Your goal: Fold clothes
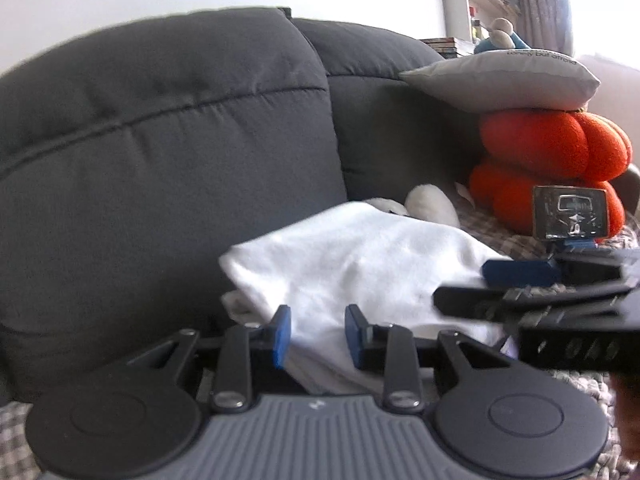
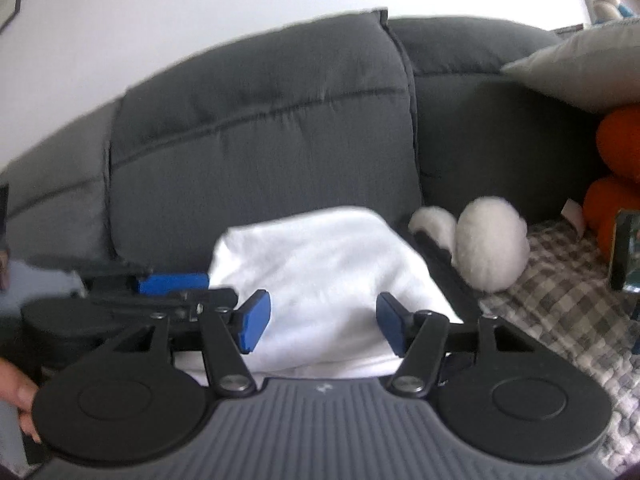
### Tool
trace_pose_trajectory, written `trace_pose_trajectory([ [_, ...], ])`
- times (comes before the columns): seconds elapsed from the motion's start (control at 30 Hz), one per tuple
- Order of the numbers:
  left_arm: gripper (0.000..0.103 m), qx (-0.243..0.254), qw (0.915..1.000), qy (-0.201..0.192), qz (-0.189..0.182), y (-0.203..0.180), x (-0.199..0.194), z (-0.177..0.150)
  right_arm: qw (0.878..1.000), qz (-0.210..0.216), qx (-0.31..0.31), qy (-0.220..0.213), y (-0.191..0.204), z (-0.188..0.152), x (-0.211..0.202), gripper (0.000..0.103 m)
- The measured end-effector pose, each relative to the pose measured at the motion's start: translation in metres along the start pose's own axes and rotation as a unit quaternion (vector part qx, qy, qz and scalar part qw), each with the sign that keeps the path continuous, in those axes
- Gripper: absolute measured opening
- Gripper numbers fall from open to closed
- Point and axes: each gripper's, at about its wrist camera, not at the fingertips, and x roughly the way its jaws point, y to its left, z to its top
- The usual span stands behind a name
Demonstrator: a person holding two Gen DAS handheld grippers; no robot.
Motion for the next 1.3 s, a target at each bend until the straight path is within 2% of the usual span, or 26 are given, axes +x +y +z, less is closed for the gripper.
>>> trace_pose_trajectory([
  [0.07, 0.035, 0.001, 0.9998, 0.001, 0.019, -0.002, -0.013, -0.001, 1.000, 0.001, 0.005, -0.004, 0.002, 0.004, -0.007, 0.067],
  [0.17, 0.036, -0.022, 0.9995, 0.009, 0.021, -0.001, -0.033, -0.006, 1.000, 0.002, 0.000, -0.001, 0.008, 0.009, -0.023, 0.073],
  [0.37, 0.046, -0.086, 0.9943, 0.048, 0.040, -0.011, -0.067, -0.031, 0.998, -0.019, -0.030, 0.044, 0.017, 0.011, -0.047, 0.078],
  [0.53, 0.047, -0.097, 0.9905, 0.085, 0.046, -0.040, -0.078, -0.056, 0.997, -0.017, -0.022, 0.075, 0.018, 0.008, -0.065, 0.082],
  [0.63, 0.049, -0.105, 0.9867, 0.107, 0.064, -0.047, -0.078, -0.068, 0.995, -0.022, -0.020, 0.094, 0.021, 0.005, -0.073, 0.082],
  [0.67, 0.051, -0.107, 0.9853, 0.113, 0.070, -0.049, -0.078, -0.072, 0.995, -0.022, -0.016, 0.097, 0.022, 0.003, -0.075, 0.085],
  [0.77, 0.060, -0.112, 0.9815, 0.128, 0.088, -0.054, -0.079, -0.081, 0.994, -0.019, -0.007, 0.109, 0.024, -0.003, -0.082, 0.103],
  [0.93, 0.074, -0.093, 0.9816, 0.133, 0.101, -0.075, -0.080, -0.091, 0.991, -0.025, -0.019, 0.131, 0.030, -0.014, -0.087, 0.103],
  [1.0, 0.084, -0.082, 0.9827, 0.131, 0.102, -0.085, -0.080, -0.094, 0.990, -0.033, -0.021, 0.139, 0.030, -0.018, -0.087, 0.103],
  [1.1, 0.093, -0.064, 0.9838, 0.132, 0.103, -0.099, -0.079, -0.096, 0.988, -0.043, -0.012, 0.149, 0.026, -0.021, -0.089, 0.103],
  [1.3, 0.100, -0.038, 0.9830, 0.126, 0.128, -0.112, -0.081, -0.098, 0.986, -0.055, 0.020, 0.157, 0.014, -0.019, -0.094, 0.103],
])
